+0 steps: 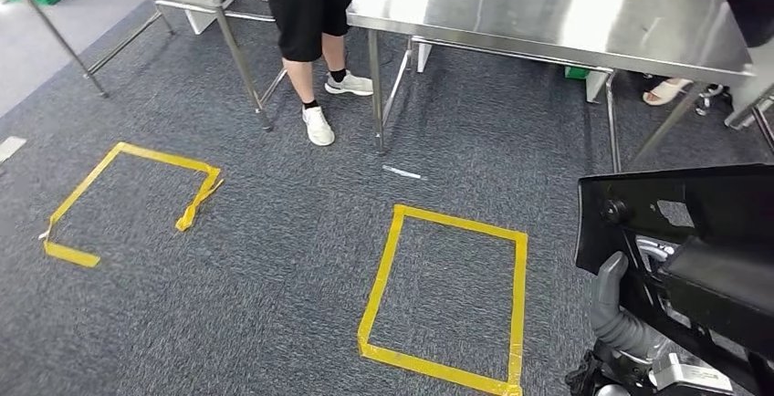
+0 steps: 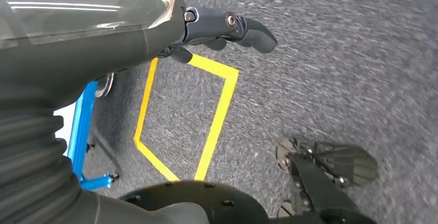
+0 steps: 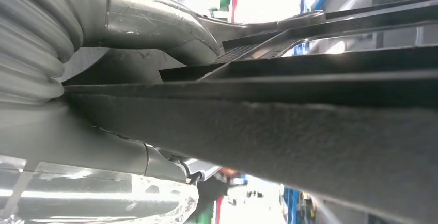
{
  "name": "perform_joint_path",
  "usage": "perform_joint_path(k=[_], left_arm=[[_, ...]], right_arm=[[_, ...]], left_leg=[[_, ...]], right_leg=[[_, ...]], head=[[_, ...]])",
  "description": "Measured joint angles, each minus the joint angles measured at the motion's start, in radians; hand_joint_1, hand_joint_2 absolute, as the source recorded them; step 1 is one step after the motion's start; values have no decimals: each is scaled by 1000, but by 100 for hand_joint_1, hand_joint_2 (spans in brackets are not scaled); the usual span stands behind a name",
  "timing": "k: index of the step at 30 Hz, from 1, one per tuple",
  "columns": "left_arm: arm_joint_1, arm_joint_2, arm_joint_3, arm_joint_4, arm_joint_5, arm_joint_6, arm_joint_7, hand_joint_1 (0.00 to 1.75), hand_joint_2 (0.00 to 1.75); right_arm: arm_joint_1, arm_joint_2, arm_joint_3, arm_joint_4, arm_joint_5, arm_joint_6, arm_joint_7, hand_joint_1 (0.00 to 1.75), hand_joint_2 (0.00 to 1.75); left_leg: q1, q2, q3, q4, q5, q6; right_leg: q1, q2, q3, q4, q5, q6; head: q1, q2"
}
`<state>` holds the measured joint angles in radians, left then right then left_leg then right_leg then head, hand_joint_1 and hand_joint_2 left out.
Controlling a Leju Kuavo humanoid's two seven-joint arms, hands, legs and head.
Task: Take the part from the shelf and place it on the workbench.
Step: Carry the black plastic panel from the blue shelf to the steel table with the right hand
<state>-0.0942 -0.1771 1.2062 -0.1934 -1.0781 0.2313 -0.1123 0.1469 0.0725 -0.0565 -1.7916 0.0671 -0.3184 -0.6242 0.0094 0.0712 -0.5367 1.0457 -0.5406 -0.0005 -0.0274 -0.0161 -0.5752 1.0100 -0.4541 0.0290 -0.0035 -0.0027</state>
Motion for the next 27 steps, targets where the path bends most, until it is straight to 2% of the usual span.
perform_joint_path(k=[1, 2, 3, 4, 5, 6, 7, 8, 9, 10, 11, 12, 13, 14, 15, 17, 19, 20, 21, 22, 23, 24, 25, 26, 27], left_arm=[[0, 0, 0, 0, 0, 0, -1, 0, 175], [2, 0, 0, 0, 0, 0, -3, 0, 175], [4, 0, 0, 0, 0, 0, -4, 0, 175], [5, 0, 0, 0, 0, 0, -4, 0, 175], [6, 0, 0, 0, -1, 0, -5, 0, 175], [6, 0, 0, 0, -1, 0, -5, 0, 175], [6, 0, 0, 0, -1, 0, -5, 0, 175], [6, 1, 0, 0, -1, 1, -5, 0, 175], [6, 2, 0, 0, -1, 1, -5, 0, 175], [6, 3, 0, 0, -1, 1, -5, 0, 175], [6, 4, 0, 0, -1, 1, -5, 0, 175], [6, 4, 0, 0, -1, 2, -5, 0, 175], [6, 4, 0, 0, -1, 2, -5, 0, 175], [5, 3, 0, 0, -1, 2, -5, 0, 175], [5, 3, 0, 0, -1, 3, -5, 0, 175], [6, 2, 0, 0, -1, 3, -5, 0, 175], [6, 2, 0, 0, -1, 4, -5, 0, 175], [6, 2, 0, 0, -1, 4, -5, 0, 175], [6, 2, 0, 0, -1, 4, -5, 0, 175], [6, 1, 0, 0, -1, 3, -5, 0, 175], [6, 1, 0, 0, -1, 3, -5, 0, 175], [6, 1, 0, 0, -1, 3, -5, 0, 175], [6, 1, 0, 0, -1, 3, -5, 0, 175], [6, 1, 0, 0, -1, 4, -5, 0, 175], [5, 1, 0, 0, -1, 4, -5, 0, 175]], right_arm=[[-1, 1, 1, -1, 0, -1, 0, 175, 175], [-2, 1, 3, -1, 0, -1, 0, 175, 175], [-3, 2, 4, -1, 0, -1, 0, 175, 175], [-3, 2, 5, -1, 0, -2, 0, 175, 175], [-3, 3, 5, -1, 0, -2, 0, 175, 175], [-3, 3, 5, -1, 0, -2, 0, 175, 175], [-4, 3, 5, -1, 0, -2, 0, 175, 175], [-5, 3, 5, -1, 0, -2, 0, 175, 175], [-6, 3, 5, -1, 0, -2, 0, 175, 175], [-8, 3, 6, -1, 0, -2, 0, 175, 175], [-9, 4, 6, -1, 0, -2, 0, 175, 175], [-9, 4, 6, -1, 0, -2, 0, 175, 175], [-9, 4, 6, -1, 0, -3, 0, 175, 175], [-9, 3, 6, -1, 0, -3, 0, 175, 175], [-10, 3, 6, -1, 0, -4, 0, 175, 175], [-13, 2, 7, -1, 0, -5, 0, 175, 175], [-12, 2, 8, -1, 0, -5, 0, 175, 175], [-11, 2, 8, -1, 0, -5, 0, 175, 175], [-11, 2, 8, -1, -1, -5, 0, 175, 175], [-11, 2, 7, -1, -1, -5, 0, 175, 175], [-12, 2, 7, -1, -1, -5, 0, 175, 175], [-13, 2, 8, -1, 0, -5, 0, 175, 175], [-14, 2, 8, -1, 0, -5, 0, 175, 175], [-14, 2, 8, -1, 0, -5, 1, 175, 175], [-14, 1, 8, -1, 0, -5, 1, 175, 175]], left_leg=[[3, -34, -25, 55, -32, -3], [3, -57, -58, 124, -67, -4], [3, -67, -91, 190, -94, -5], [3, -70, -115, 234, -102, -4], [3, -71, -122, 241, -91, -3], [3, -75, -109, 205, -60, 0], [4, -87, -81, 141, -19, 4], [5, -113, -50, 71, 14, 8], [6, -134, -24, 13, 36, 11], [5, -152, -10, -20, 45, 14], [3, -157, -6, -32, 44, 17], [-1, -146, -5, -35, 46, 21], [-2, -133, -4, -40, 50, 28], [-1, -119, -2, -46, 55, 36], [0, -104, -1, -52, 59, 42], [-1, -74, -2, -56, 62, 49], [-3, -43, -4, -56, 62, 50], [-3, -29, -4, -56, 61, 50], [-3, -16, -4, -56, 61, 49], [-2, -4, -2, -56, 59, 46], [-3, 7, 1, -55, 57, 43], [-6, 17, 3, -54, 54, 38], [-10, 26, 5, -53, 51, 33], [-13, 35, 7, -52, 49, 28], [-15, 45, 9, -52, 47, 24]], right_leg=[[-2, 11, -1, 0, 1, -6], [-1, 22, -2, 0, 2, -11], [1, 34, -2, 0, 3, -14], [2, 47, -3, 0, 3, -15], [4, 61, -2, 1, 4, -15], [4, 75, -1, 1, 4, -16], [4, 89, 0, 1, 4, -15], [5, 101, 1, 2, 5, -14], [6, 114, -1, 2, 6, -11], [7, 125, -4, 2, 8, -5], [6, 136, -9, 1, 11, 1], [4, 148, -14, -1, 15, 9], [2, 149, -19, -1, 17, 15], [4, 131, -28, 9, 12, 18], [7, 103, -43, 36, -3, 18], [11, 43, -98, 152, -59, 12], [10, 29, -153, 273, -104, 14], [9, 26, -157, 289, -106, 20], [8, 21, -138, 261, -93, 29], [6, 8, -100, 195, -69, 38], [6, -18, -55, 115, -46, 44], [7, -40, -18, 49, -27, 44], [9, -55, 5, 9, -17, 38], [12, -59, 12, -6, -13, 30], [14, -47, 9, -5, -10, 23]], head=[[-2, 0], [-3, 0], [-3, 0], [-3, 0], [-3, 0], [-3, 0], [-3, 0], [-3, 0], [-2, 0], [-2, 0], [-2, 0], [-2, 0], [-2, 0], [-2, 0], [1, 0], [6, 0], [8, 0], [9, 0], [9, 0], [9, 0], [10, 0], [10, 0], [10, 0], [9, 0], [8, 0]])
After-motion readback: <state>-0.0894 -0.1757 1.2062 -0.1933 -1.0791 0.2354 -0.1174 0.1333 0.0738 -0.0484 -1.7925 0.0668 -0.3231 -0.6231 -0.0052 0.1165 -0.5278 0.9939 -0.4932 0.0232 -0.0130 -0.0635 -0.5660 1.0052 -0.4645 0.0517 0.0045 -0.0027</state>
